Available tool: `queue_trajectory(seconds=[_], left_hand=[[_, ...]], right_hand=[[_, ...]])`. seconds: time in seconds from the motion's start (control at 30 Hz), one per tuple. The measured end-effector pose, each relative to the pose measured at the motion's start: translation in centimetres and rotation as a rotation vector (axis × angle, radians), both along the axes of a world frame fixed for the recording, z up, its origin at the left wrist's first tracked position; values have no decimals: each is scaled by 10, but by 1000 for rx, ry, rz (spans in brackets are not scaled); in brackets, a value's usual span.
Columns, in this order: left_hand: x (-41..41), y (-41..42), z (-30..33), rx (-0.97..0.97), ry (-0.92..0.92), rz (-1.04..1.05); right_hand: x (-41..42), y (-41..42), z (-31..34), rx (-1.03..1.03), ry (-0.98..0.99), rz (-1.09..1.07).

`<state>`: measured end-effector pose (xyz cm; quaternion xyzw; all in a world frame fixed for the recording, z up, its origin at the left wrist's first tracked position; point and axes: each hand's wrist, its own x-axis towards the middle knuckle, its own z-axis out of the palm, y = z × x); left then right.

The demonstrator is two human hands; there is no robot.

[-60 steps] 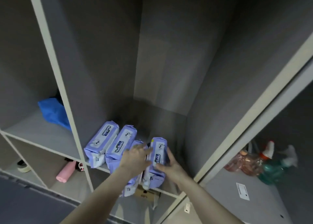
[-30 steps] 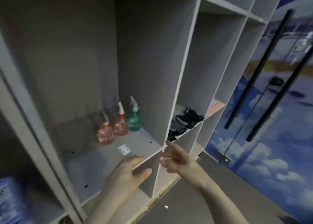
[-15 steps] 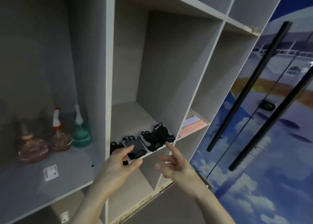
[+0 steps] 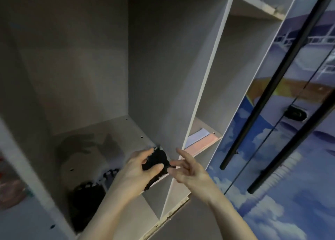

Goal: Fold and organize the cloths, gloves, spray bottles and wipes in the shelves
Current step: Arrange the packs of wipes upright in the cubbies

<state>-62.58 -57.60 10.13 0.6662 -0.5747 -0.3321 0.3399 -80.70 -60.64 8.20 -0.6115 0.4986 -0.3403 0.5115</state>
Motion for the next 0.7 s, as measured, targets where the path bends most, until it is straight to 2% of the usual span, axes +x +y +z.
queue_trajectory(seconds=[0.33, 0.53, 0.7], left_hand=[[-105, -105, -5, -1, 12, -184], [-165, -171, -18, 24, 39, -90], [-204, -217, -40, 49, 64, 35]], right_hand=[[-103, -93, 1, 16, -20, -136], [-162, -172, -2, 23, -27, -69], [-203, -230, -6, 10, 59, 94]])
